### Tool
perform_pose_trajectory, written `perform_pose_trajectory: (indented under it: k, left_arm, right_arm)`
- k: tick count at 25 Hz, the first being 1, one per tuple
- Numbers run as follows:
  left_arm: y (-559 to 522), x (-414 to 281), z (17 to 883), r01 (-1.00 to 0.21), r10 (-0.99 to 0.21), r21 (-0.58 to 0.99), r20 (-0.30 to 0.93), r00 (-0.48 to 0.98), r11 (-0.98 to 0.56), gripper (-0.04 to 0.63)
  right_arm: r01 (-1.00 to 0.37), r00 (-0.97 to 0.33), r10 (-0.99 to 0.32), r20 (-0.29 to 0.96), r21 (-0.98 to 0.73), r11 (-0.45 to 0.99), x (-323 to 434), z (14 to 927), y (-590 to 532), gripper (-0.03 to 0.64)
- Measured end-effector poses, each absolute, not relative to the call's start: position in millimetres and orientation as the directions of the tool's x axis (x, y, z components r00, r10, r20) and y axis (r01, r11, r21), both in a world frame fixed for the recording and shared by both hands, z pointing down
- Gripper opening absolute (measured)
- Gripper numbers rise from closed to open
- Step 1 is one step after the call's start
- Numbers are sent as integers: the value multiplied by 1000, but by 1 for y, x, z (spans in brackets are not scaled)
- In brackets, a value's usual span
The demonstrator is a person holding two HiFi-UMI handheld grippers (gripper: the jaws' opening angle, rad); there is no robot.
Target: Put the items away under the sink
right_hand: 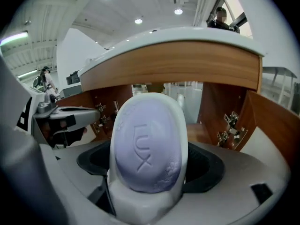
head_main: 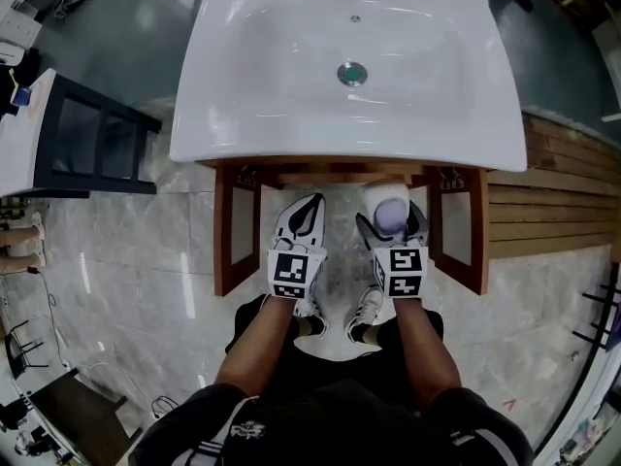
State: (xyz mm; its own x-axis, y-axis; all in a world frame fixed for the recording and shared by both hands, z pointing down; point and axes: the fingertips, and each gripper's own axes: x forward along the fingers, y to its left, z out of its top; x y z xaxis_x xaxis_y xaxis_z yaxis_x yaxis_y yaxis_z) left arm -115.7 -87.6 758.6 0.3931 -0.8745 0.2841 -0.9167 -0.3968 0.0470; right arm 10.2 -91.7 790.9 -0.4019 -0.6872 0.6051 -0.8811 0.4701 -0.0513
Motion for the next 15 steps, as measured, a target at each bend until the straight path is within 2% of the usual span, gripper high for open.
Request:
perform_pose_trajectory:
  k: [5,10,15]
  left_arm:
    - [-108,-107,821,-917,-890,6,240,388,-398,8]
    - [-126,-121,870,-951,-932,19,189,308,-310,8]
    - [-137,-120,900,-953,-947,26,112,302,-301,8]
  right_arm:
    - [-883,-412,-717,562,-50,468,7,850,-120,468]
    - [-874,-427,-753,501,-18,485,0,896,-135,468]
    - [-876,-433,-780,452,-8,481,-2,923,-146,468]
